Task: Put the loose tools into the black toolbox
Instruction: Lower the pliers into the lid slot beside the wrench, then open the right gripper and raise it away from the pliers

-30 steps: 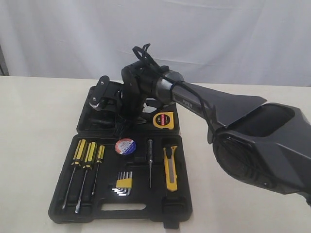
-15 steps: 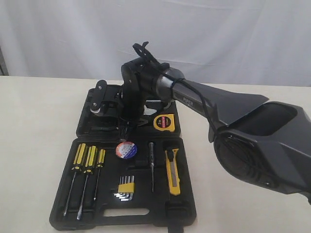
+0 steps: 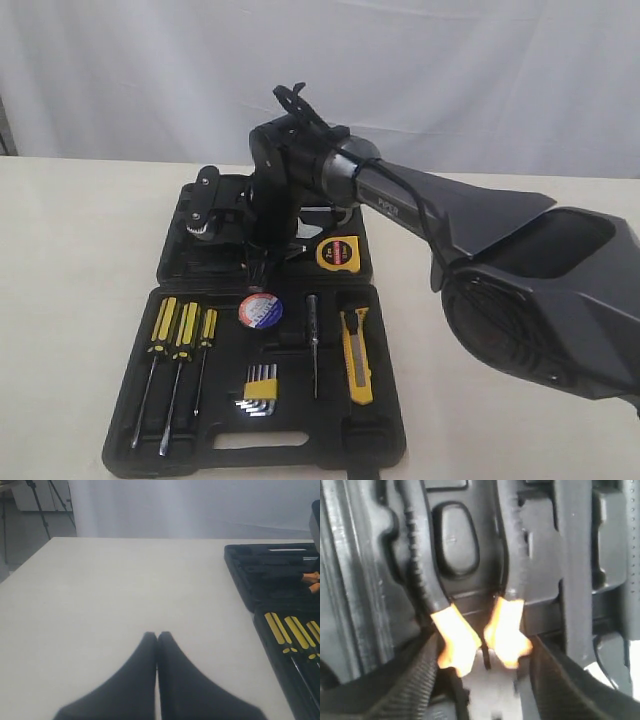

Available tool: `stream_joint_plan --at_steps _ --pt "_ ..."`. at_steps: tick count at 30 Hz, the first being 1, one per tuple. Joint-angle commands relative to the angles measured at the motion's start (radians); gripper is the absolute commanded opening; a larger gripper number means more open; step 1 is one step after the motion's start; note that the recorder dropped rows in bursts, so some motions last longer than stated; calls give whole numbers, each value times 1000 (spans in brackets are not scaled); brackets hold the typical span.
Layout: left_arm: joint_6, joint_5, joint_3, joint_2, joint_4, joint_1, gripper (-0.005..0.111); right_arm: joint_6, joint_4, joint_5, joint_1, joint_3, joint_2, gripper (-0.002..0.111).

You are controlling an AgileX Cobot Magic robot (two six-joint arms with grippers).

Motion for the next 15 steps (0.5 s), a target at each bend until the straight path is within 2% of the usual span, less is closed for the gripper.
stream_joint_plan --at_steps 1,7,9,12,13,15 --pt "-4 -8 3 -1 -10 -5 0 -7 19 27 3 2 -18 64" --pt "-4 -8 3 -1 -10 -5 0 10 19 34 3 2 -29 62" --pt "-4 -8 3 -1 -10 -5 0 24 11 46 1 2 -45 49" --pt "-4 -8 3 -1 -10 -5 0 47 18 91 -30 2 -77 11" --pt "-4 -8 3 -1 -10 -5 0 57 23 105 -40 2 -83 2" --pt "-4 -8 3 -1 -10 -5 0 65 71 152 -76 2 -99 -1"
